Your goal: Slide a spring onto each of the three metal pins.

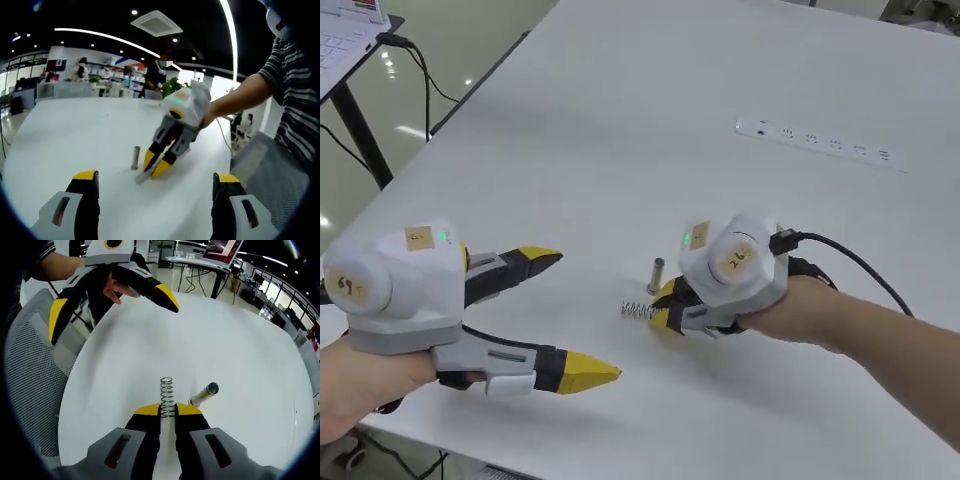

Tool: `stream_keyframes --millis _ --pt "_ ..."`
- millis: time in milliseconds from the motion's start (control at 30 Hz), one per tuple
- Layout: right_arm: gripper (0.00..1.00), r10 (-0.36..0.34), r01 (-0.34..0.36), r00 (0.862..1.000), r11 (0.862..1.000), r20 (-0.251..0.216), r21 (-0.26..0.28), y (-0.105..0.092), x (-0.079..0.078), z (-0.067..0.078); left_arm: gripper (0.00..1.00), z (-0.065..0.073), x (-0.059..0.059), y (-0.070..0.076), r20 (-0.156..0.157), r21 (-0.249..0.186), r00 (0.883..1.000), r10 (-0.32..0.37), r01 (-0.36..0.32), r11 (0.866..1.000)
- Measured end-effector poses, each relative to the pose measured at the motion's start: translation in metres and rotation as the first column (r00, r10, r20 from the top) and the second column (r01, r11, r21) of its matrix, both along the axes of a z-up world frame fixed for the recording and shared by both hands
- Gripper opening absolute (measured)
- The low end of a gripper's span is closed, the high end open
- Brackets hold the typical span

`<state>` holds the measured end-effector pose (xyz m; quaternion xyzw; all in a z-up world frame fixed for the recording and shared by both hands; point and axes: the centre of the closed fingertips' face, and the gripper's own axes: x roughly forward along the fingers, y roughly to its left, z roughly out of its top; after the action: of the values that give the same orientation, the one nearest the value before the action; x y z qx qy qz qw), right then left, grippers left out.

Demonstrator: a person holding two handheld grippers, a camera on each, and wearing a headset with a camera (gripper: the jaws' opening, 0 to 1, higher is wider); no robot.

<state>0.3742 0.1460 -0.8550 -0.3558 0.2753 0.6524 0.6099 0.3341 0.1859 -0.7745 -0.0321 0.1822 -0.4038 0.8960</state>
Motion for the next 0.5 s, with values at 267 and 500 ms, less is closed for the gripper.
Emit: stream_keyframes --millis 267,500 --pt "0.07 -0.004 0.003 1.0 0.999 0.01 0.036 -0.008 -0.005 0.02 0.9 0.005 0.0 -0.014 0.007 0.002 0.999 -0.037 0.037 0.999" --pt "0.07 -0.013 0.011 1.0 0.998 0.022 0.062 -0.021 -0.013 0.039 0.89 0.007 -0.001 -0.022 0.007 0.003 0.998 -0.064 0.064 0.998"
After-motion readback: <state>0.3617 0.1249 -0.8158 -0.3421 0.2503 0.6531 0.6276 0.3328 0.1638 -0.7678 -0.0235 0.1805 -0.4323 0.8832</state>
